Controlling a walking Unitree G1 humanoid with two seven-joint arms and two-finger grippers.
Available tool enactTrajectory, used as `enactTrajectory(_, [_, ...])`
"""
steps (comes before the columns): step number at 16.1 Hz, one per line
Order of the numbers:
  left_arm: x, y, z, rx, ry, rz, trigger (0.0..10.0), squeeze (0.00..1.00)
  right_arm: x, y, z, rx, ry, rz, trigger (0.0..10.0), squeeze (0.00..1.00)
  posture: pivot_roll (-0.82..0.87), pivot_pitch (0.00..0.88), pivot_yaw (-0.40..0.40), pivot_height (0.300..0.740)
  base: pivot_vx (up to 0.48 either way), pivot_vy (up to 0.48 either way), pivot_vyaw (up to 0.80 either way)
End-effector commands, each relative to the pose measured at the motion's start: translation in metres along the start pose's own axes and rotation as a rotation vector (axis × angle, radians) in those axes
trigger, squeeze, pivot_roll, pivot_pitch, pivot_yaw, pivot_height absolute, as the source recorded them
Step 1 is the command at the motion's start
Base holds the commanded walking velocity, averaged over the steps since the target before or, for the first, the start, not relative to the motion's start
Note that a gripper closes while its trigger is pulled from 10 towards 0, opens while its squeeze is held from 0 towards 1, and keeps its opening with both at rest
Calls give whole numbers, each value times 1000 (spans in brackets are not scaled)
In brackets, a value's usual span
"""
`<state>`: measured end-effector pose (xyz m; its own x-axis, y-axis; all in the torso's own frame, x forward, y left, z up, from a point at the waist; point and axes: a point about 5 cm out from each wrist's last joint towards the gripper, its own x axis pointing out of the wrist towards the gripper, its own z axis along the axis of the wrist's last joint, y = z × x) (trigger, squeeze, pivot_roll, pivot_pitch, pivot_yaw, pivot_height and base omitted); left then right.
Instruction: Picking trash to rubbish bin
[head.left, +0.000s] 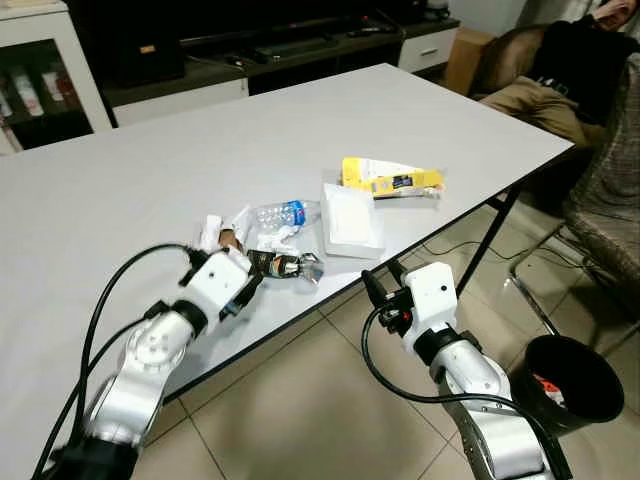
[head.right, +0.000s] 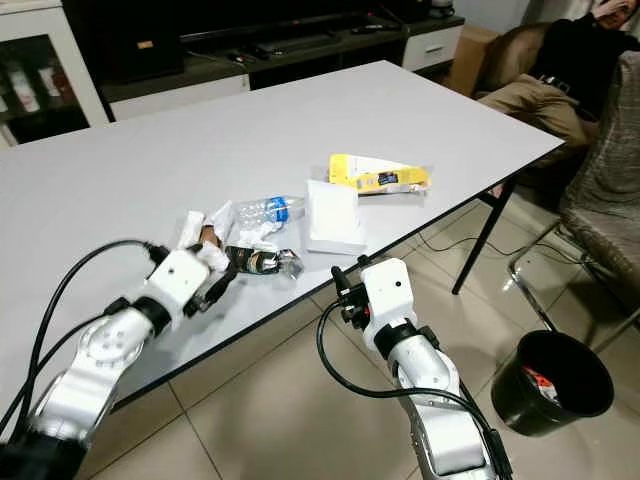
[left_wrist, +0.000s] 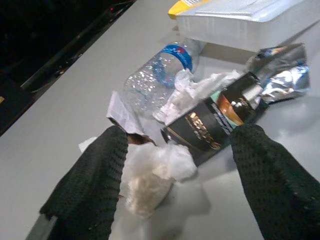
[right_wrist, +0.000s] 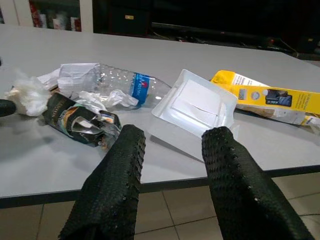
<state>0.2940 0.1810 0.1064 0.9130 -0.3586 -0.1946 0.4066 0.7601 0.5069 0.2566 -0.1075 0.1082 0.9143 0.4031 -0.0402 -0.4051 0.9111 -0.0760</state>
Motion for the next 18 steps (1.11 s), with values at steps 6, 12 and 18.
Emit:
enactTrajectory(6, [18,15,-23,133,118,-44,10000,1000,-5,1,3,23,-15,-6,10000,0,62,22,-5,740,0,0,0])
enactTrajectory(12, [31,14,-30,210,140,-94,10000,0,-2,-3,5,20,-19,-22,10000,0,59,36,-1,740,0,0,0])
enactTrajectory(18, [33,9,-40,240,155,-111,0,0,-3,-2,2,15,0,-31,10000,0,59,35,5,740,0,0,0])
